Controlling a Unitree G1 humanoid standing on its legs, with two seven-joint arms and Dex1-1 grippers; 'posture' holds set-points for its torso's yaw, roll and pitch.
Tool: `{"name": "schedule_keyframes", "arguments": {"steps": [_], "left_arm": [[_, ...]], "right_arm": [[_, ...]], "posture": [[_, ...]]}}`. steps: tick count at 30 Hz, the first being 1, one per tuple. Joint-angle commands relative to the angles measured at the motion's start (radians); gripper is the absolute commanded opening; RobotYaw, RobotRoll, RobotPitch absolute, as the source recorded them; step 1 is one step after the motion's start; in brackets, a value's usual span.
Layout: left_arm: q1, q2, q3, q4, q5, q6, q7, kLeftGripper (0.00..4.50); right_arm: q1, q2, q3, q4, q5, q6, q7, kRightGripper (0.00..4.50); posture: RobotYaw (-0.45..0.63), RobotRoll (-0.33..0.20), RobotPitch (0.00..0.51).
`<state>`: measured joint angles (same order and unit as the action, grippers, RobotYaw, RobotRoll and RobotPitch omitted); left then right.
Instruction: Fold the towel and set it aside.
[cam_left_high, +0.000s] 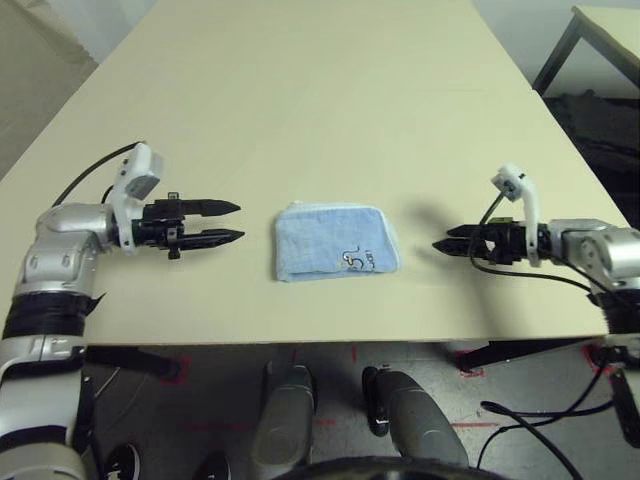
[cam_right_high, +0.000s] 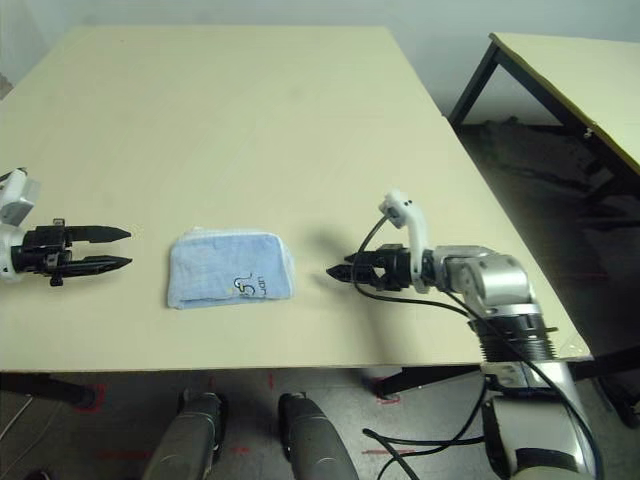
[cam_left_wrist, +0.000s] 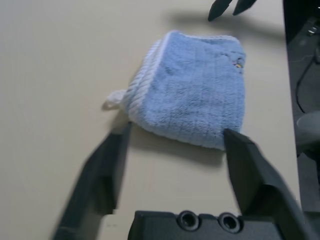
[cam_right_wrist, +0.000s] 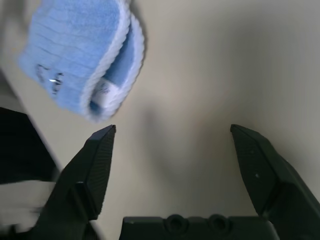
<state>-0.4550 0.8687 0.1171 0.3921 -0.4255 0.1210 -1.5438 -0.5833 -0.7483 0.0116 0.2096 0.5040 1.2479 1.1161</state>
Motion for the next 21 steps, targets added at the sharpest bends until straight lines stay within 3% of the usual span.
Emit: {"name": "schedule_keyframes", "arguments": {"steps": [1,5,7,13,21], "left_arm": [[0.017,0.008,0.005,-0.03,-0.004,-0.014,-0.014,4.49],[0.025,0.016,0.018,-0.059,-0.025,-0.022,-0.042,4.49],[0.012,0.016,0.055,-0.07,-0.089,0.068,-0.031,4.49],[0.04,0.043,0.073,-0.073,-0.089,0.064,-0.042,4.49],[0.057,0.054,0.09,-0.098,-0.094,0.064,-0.023,4.49]], "right_arm": [[-0.042,0.014,-0.045,0.032,0.077,0.181,-0.023,4.5],[-0.104,0.061,-0.09,0.112,0.129,0.34,-0.068,4.5],[-0.156,0.106,-0.111,0.218,0.162,0.364,-0.11,4.5],[-0.253,0.22,-0.155,0.441,0.18,0.367,-0.22,4.5],[-0.273,0.334,-0.146,0.517,0.133,0.315,-0.287,4.5]], "posture": [[0.04,0.0,0.175],[0.05,0.0,0.171],[0.05,0.0,0.171],[0.07,0.0,0.163],[0.1,0.0,0.159]]}}
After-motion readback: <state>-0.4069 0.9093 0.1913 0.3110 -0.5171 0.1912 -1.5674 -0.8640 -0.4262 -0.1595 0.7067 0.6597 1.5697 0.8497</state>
